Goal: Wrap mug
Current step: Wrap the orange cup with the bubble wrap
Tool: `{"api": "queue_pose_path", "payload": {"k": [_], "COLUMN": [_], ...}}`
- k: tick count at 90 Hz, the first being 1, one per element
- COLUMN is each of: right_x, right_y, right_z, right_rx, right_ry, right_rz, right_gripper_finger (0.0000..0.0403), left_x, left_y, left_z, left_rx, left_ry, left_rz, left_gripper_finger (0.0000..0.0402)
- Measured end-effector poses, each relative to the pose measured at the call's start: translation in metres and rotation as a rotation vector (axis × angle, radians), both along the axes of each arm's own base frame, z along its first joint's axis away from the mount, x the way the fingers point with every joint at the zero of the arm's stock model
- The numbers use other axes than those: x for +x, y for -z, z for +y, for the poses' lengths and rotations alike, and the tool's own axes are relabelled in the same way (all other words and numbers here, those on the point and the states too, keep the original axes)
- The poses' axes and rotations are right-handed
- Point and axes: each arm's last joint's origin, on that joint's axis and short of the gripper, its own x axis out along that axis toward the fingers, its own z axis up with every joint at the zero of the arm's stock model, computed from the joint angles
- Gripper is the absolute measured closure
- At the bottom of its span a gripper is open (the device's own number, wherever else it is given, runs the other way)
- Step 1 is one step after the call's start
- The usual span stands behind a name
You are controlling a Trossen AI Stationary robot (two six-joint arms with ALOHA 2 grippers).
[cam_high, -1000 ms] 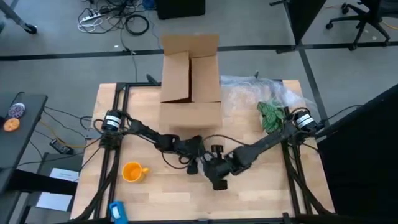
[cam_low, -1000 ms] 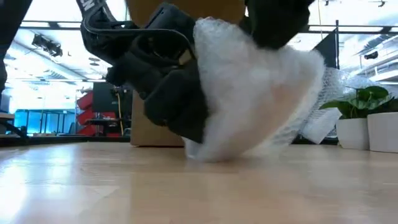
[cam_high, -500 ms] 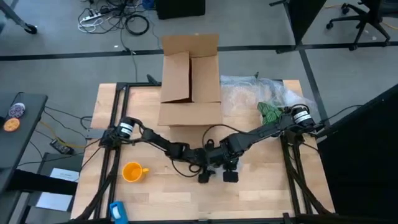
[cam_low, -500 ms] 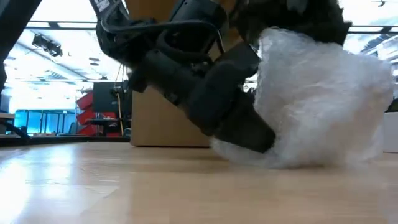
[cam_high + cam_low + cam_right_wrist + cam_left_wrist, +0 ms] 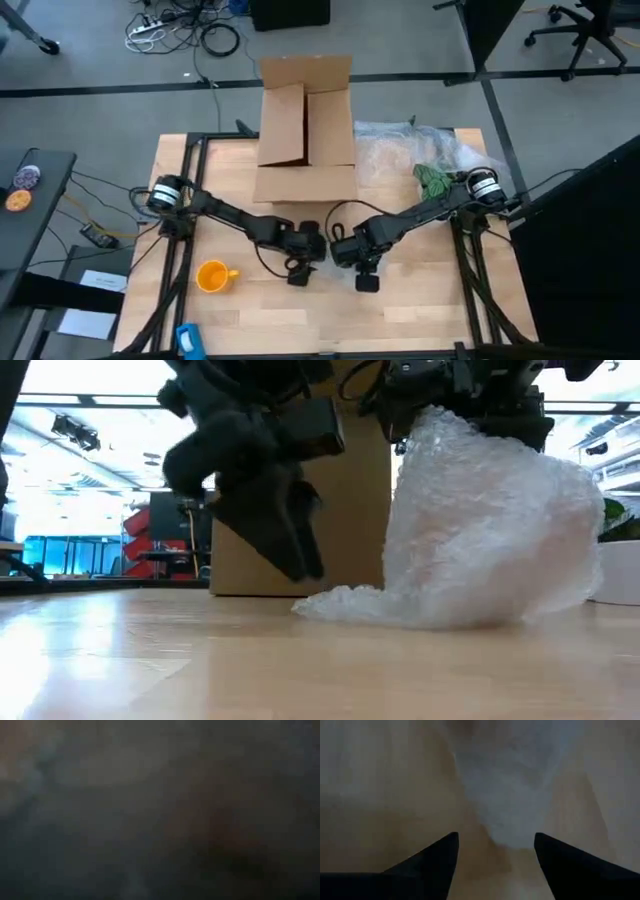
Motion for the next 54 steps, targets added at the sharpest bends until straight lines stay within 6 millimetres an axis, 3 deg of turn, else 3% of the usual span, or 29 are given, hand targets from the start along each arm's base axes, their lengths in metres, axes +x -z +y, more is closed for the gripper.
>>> {"api": "queue_pose_path", "payload": {"k": [21,54], "right_x": [0.009,0.001], "right_y": [0.000,-0.018], "right_z": [0.003,0.009], "right_rx": [-0.126,-0.130], "right_ry": [0.004,0.009], "right_rz": [-0.151,-0.124], "right_gripper_finger": [0.0403,0.0403], "left_x": [0.010,0.006], "left_y": [-0.008,-0.001], "left_z": [-0.006,-0.009], "left_rx": [-0.027,-0.020], "left_ry": [-0.007,-0.023], "left_rz": [-0.211,-0.161], "left_gripper_finger": [0.0154,0.0154]}}
